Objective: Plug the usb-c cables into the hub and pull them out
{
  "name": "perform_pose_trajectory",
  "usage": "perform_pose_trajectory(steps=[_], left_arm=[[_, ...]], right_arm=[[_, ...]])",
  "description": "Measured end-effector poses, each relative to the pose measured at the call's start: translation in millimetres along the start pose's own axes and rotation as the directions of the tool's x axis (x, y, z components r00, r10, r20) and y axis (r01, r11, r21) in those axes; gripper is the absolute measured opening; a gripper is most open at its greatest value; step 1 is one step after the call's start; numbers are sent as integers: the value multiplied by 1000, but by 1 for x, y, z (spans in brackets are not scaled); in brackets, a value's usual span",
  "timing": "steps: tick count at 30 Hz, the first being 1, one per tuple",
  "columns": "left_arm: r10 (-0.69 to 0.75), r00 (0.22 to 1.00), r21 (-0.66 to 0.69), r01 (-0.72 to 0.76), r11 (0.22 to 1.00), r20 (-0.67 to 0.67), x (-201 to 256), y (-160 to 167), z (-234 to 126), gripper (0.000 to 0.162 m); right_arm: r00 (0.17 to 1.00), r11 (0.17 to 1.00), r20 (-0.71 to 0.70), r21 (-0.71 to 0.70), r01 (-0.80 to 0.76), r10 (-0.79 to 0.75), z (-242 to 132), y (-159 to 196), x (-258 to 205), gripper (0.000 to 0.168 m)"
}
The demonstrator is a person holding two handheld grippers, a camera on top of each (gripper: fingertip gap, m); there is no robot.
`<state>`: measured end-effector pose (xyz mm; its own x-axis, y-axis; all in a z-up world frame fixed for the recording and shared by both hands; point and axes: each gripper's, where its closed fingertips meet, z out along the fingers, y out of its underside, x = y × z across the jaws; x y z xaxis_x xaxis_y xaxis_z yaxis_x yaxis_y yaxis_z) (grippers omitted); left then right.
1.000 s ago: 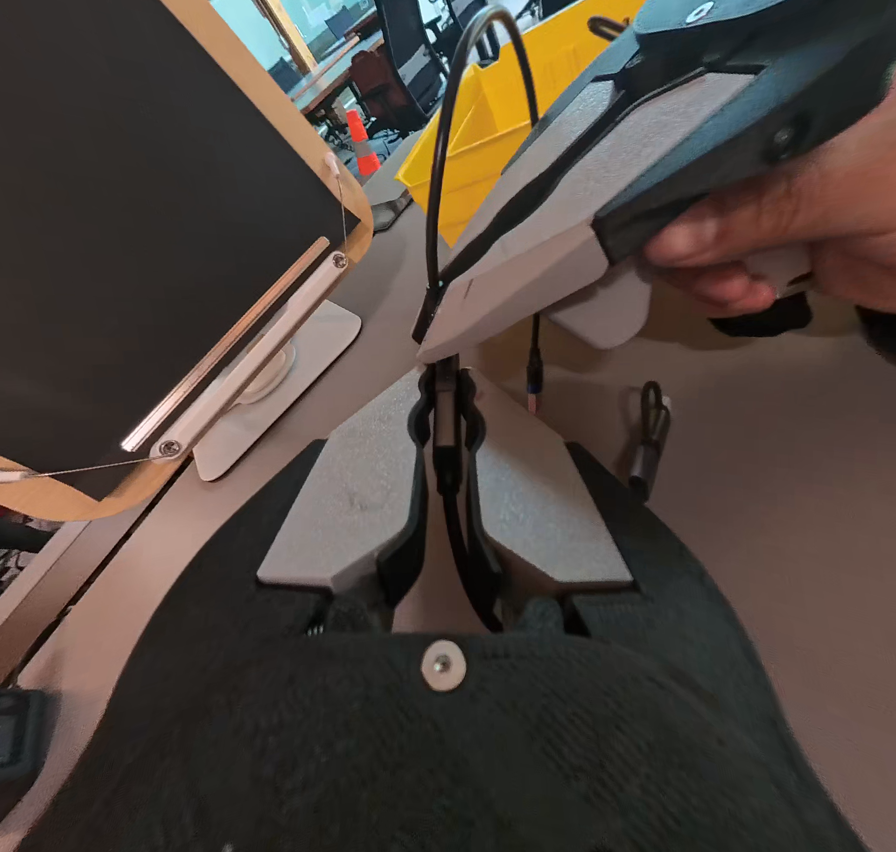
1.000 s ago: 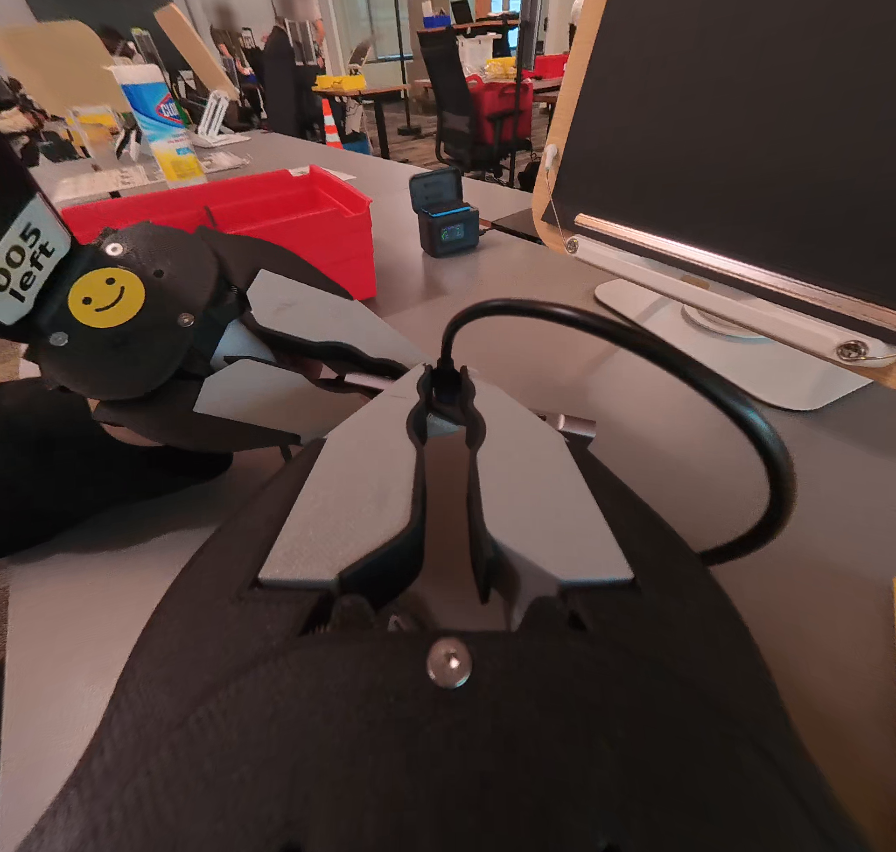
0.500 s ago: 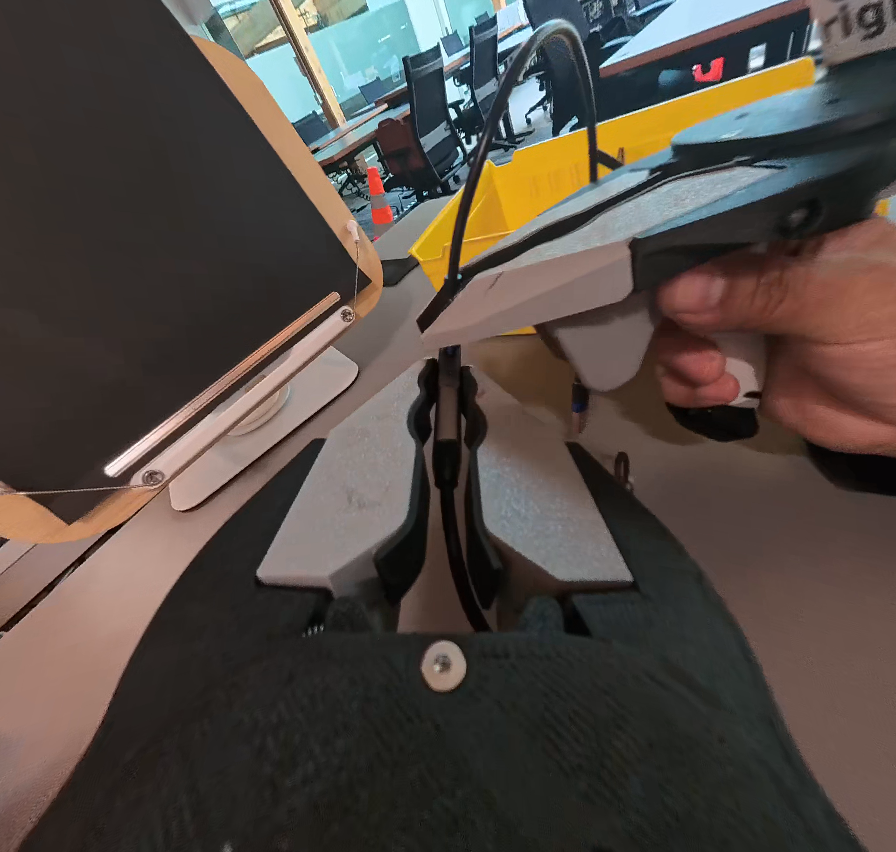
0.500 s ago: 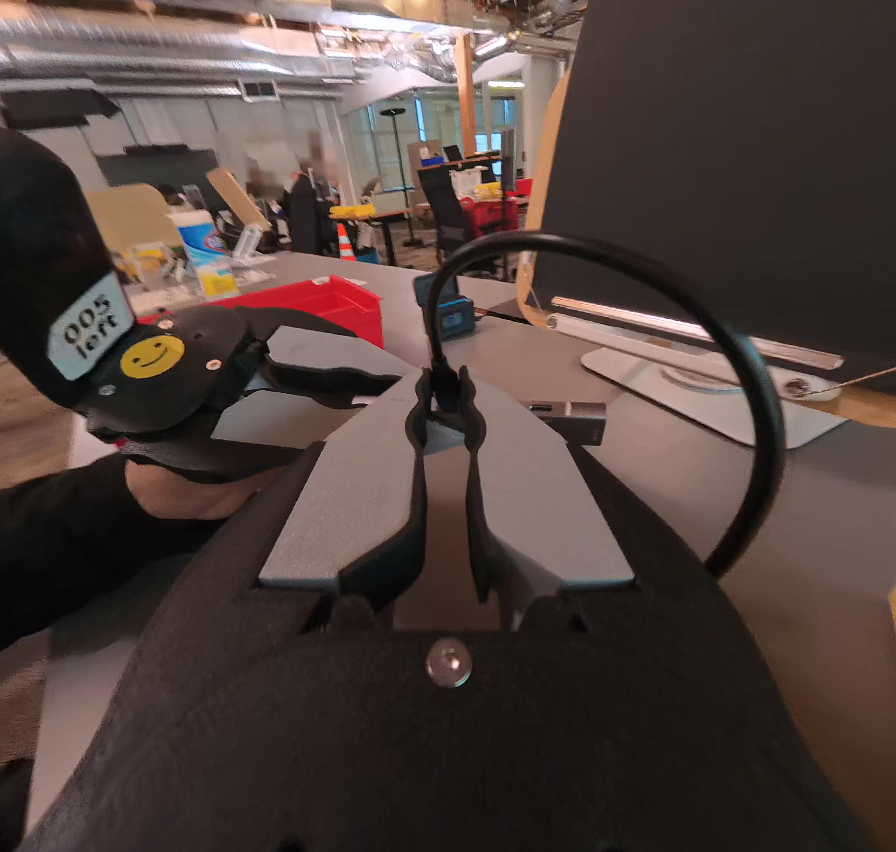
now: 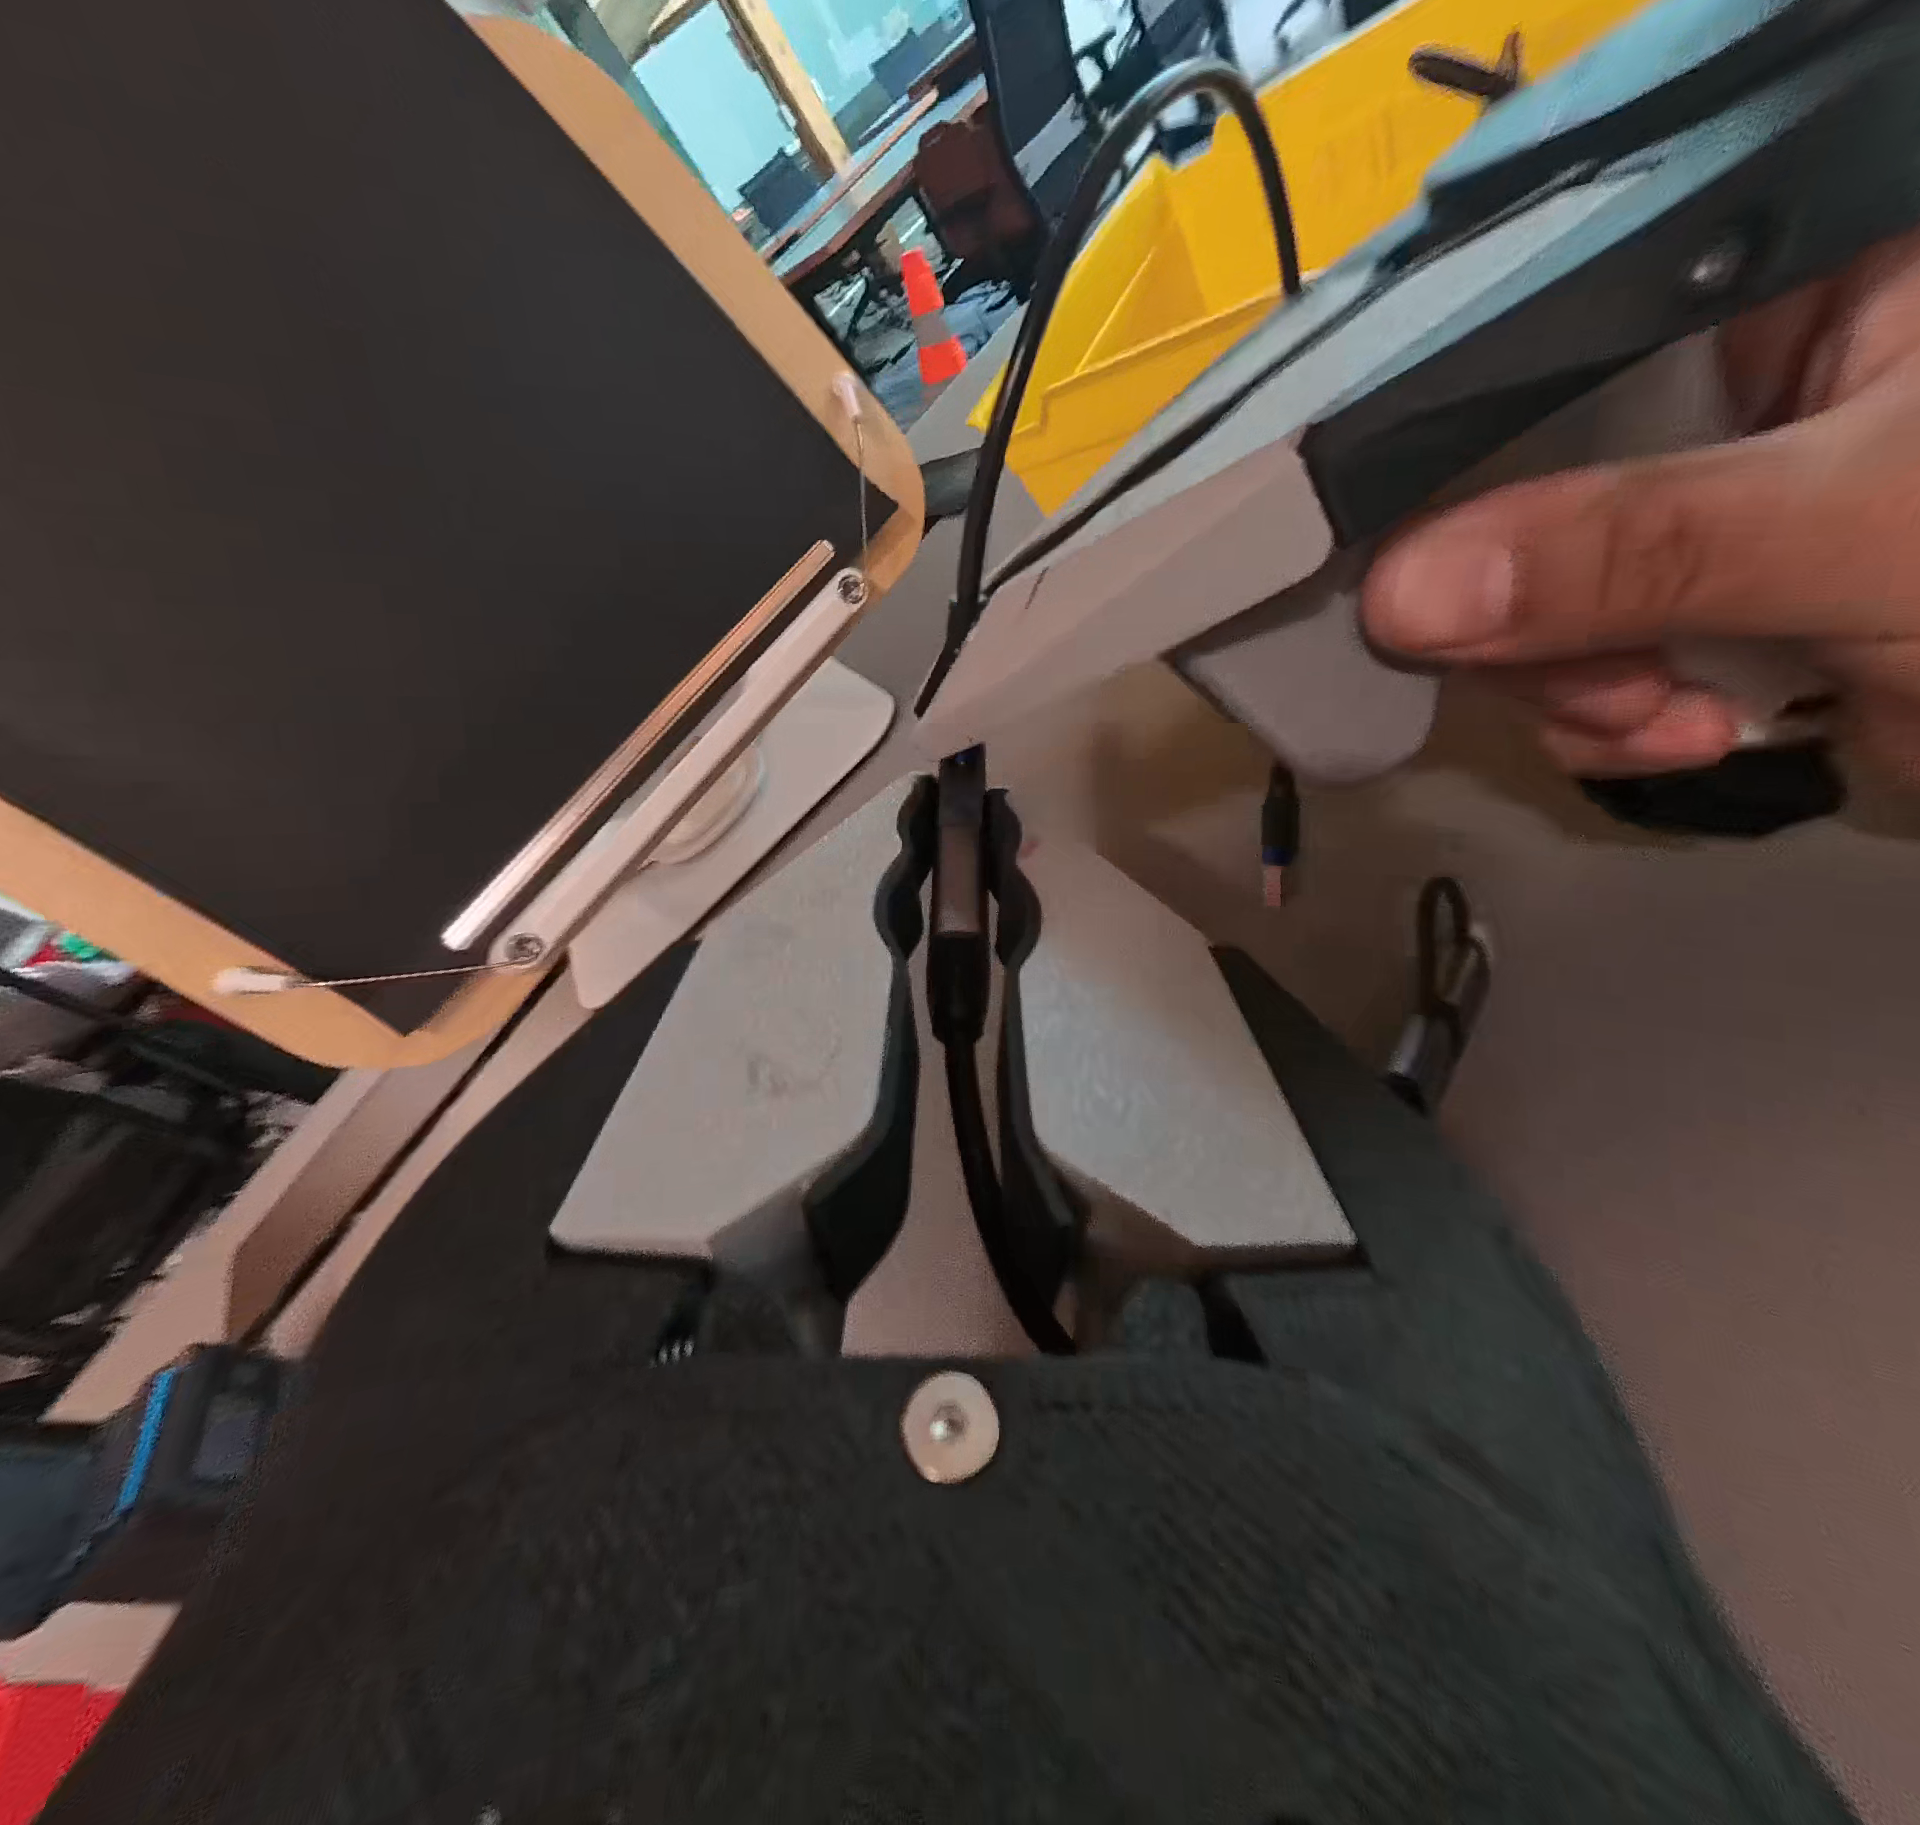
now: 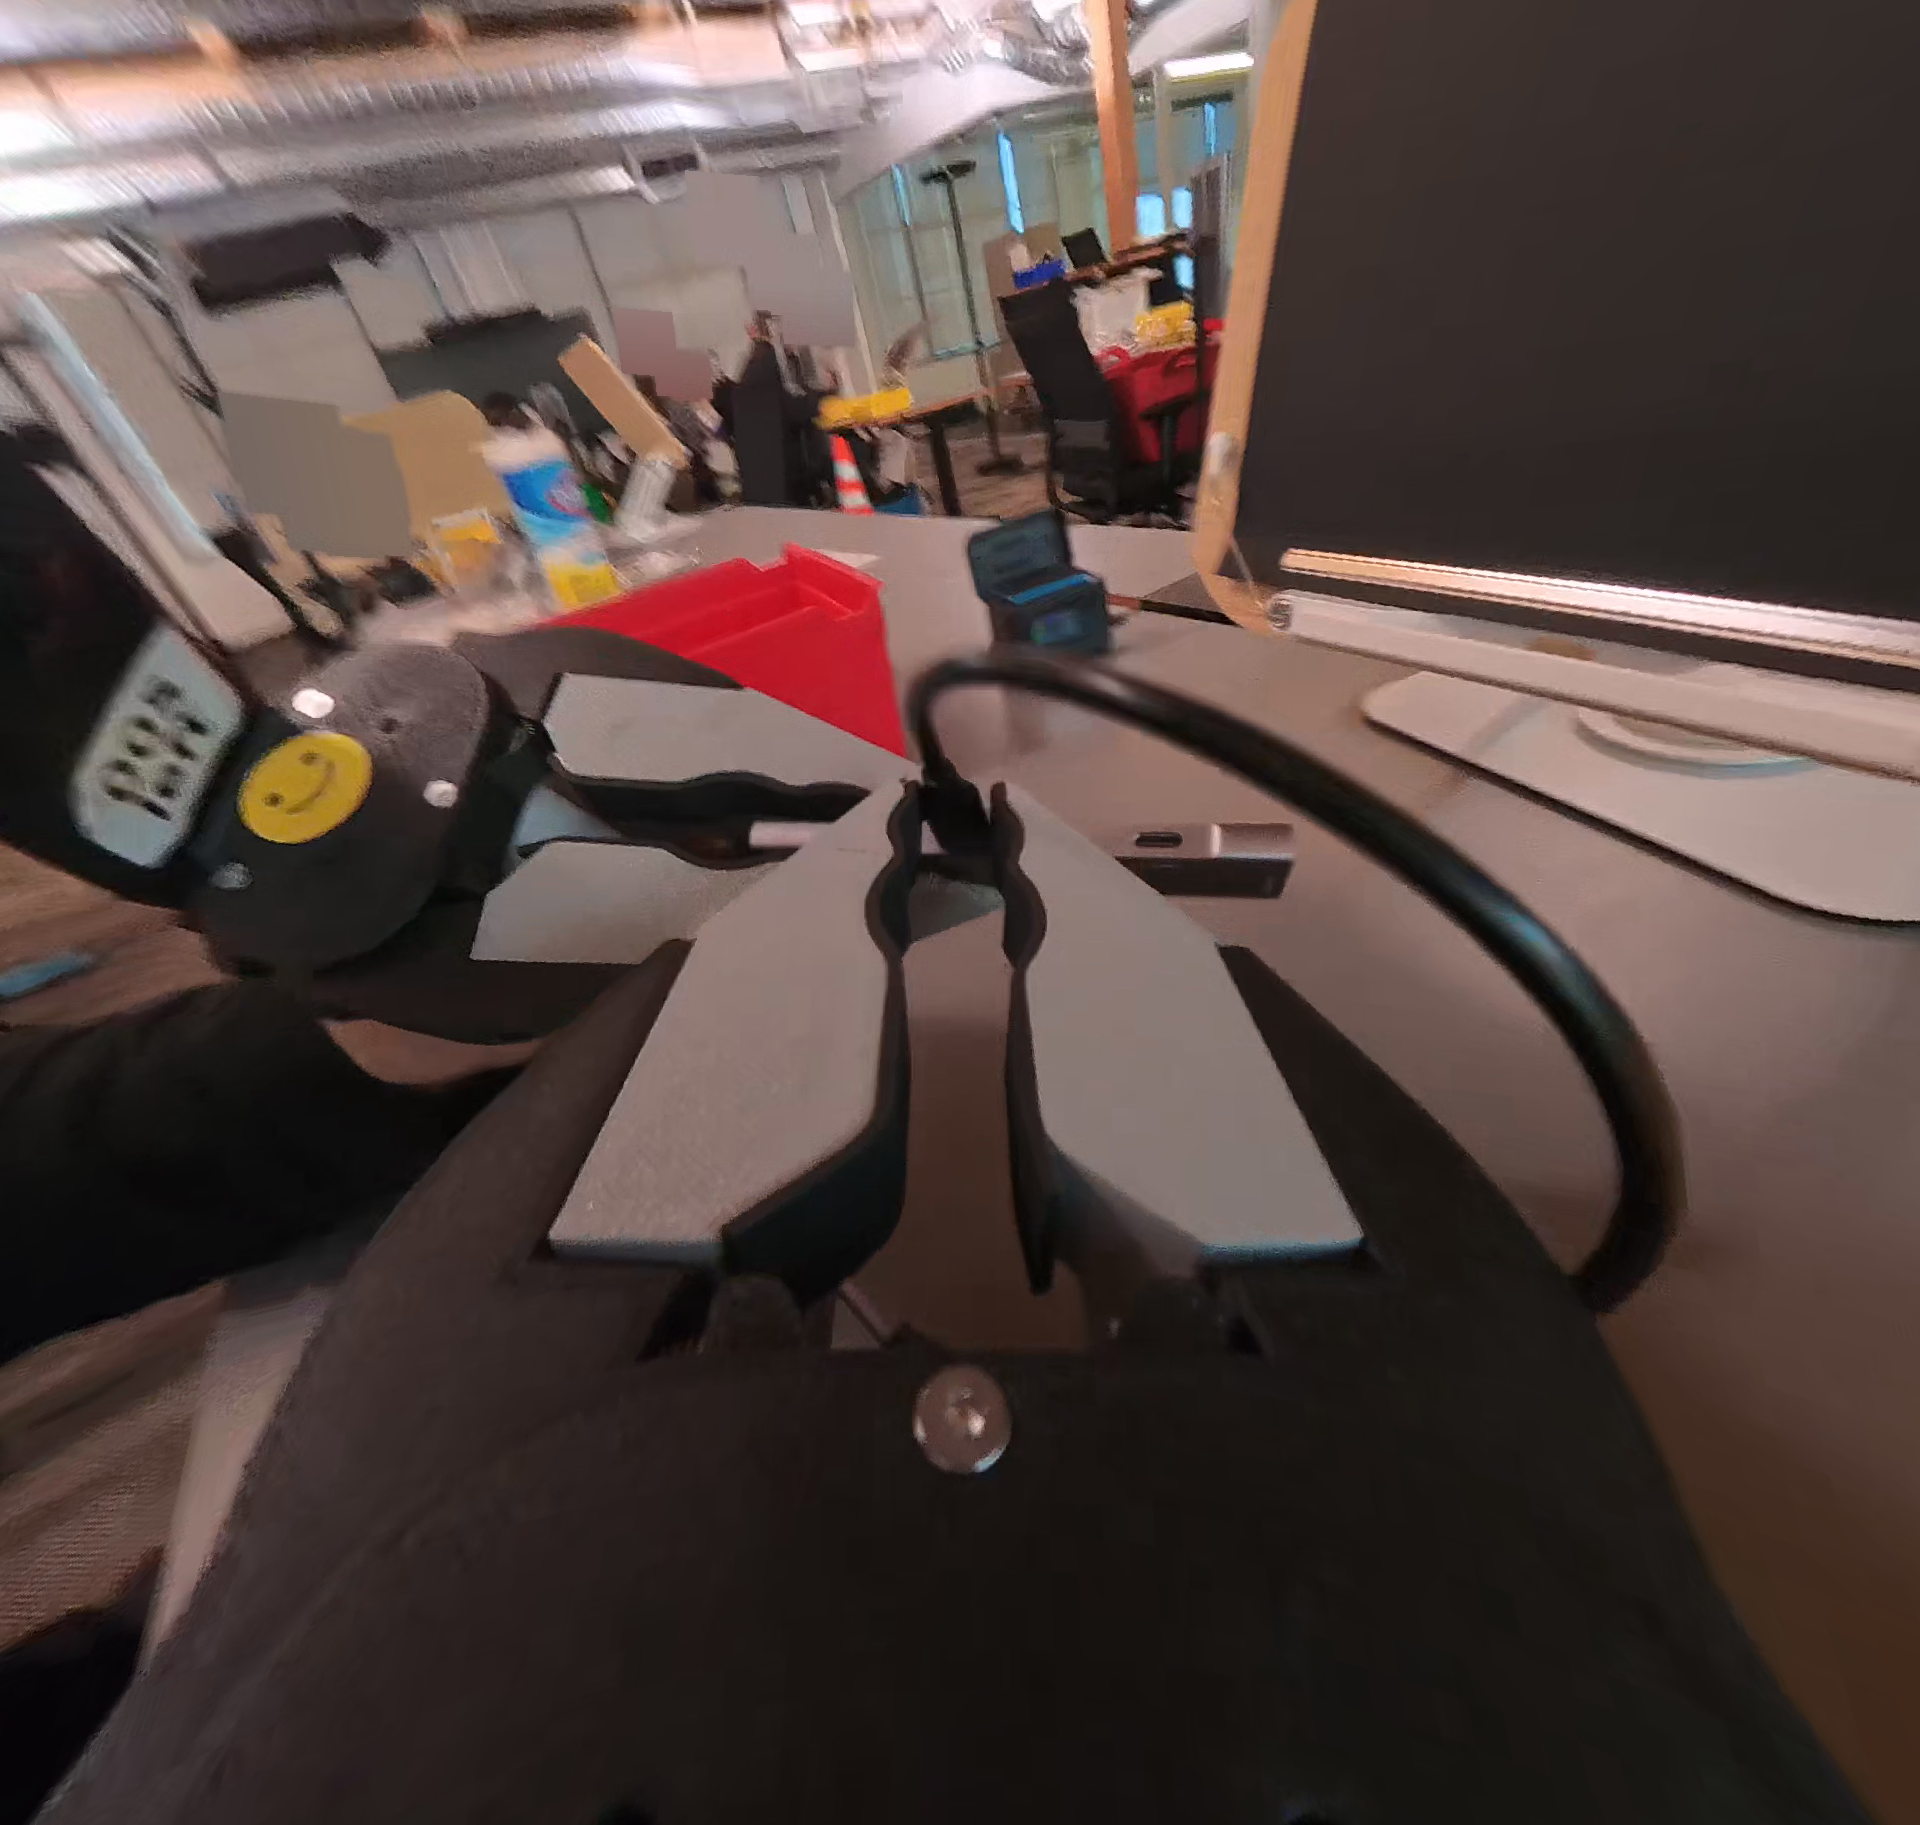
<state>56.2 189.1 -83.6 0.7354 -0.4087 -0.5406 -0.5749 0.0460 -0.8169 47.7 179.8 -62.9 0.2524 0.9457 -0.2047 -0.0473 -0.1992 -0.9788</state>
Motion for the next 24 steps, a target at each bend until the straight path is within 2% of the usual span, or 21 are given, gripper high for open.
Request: perform_pose_trajectory(steps=[4, 7, 10, 13, 16, 21, 24], left_arm=[[53, 998, -9, -53, 999, 41, 1, 0, 2, 7], [77, 995, -2, -77, 997, 68, -2, -1, 1, 7], [74, 990, 22, -78, 997, 120, -12, -5, -4, 7], [67, 992, 44, -73, 996, 110, -12, -8, -6, 6], [64, 992, 51, -69, 996, 105, -9, -9, -4, 7], [80, 993, 65, -86, 994, 89, -1, -11, -3, 7], [75, 994, 51, -80, 996, 81, -1, -7, -1, 7]], right_arm=[[935, 957, -208, -88, 276, -289, -4, 1, 6, 10], [875, 918, -279, -121, 377, -396, -5, 1, 5, 12], [914, 943, -232, -89, 321, -333, -5, 3, 2, 10], [964, 975, -154, 8, 220, -217, -5, -5, -2, 15], [982, 987, -107, 27, 157, -154, -6, -5, -2, 18], [974, 979, -109, 28, 203, -199, -4, -6, -3, 8], [973, 979, -108, 5, 204, -203, -2, -2, -1, 8]])
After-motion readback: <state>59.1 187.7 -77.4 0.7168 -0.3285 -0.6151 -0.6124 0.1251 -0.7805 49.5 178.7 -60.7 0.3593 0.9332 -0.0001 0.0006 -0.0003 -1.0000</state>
